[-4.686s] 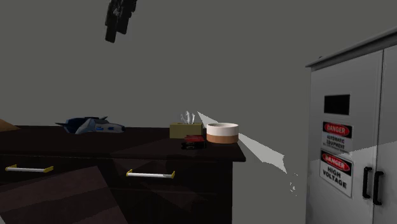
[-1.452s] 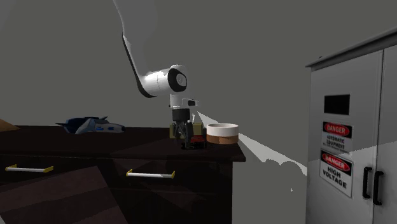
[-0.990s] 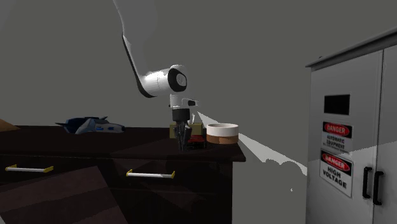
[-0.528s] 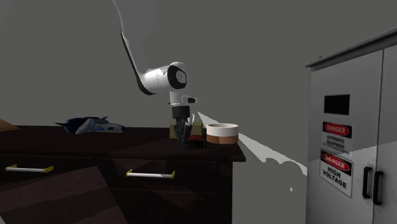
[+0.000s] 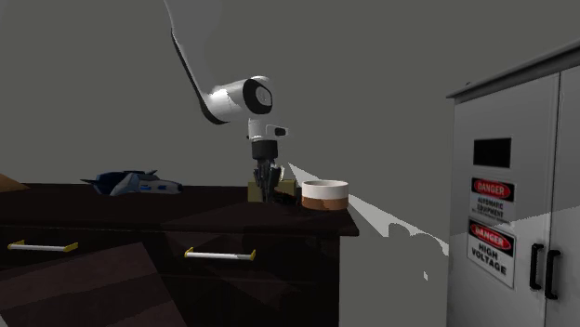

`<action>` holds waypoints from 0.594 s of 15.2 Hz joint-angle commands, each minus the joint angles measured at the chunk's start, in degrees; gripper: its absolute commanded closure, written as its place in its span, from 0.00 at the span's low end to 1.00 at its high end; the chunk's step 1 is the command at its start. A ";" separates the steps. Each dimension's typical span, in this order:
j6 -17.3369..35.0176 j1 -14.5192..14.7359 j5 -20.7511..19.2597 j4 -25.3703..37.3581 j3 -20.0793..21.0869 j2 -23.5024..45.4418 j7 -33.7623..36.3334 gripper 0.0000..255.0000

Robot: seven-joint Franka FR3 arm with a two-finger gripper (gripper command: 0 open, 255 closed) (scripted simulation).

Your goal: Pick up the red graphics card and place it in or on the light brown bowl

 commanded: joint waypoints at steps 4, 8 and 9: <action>-3.17 -0.29 1.32 0.51 0.60 -2.82 -1.04 1.00; -5.73 -0.50 2.29 1.11 0.95 -4.88 -1.89 1.00; -6.38 -0.54 2.53 1.29 1.02 -5.38 -2.09 1.00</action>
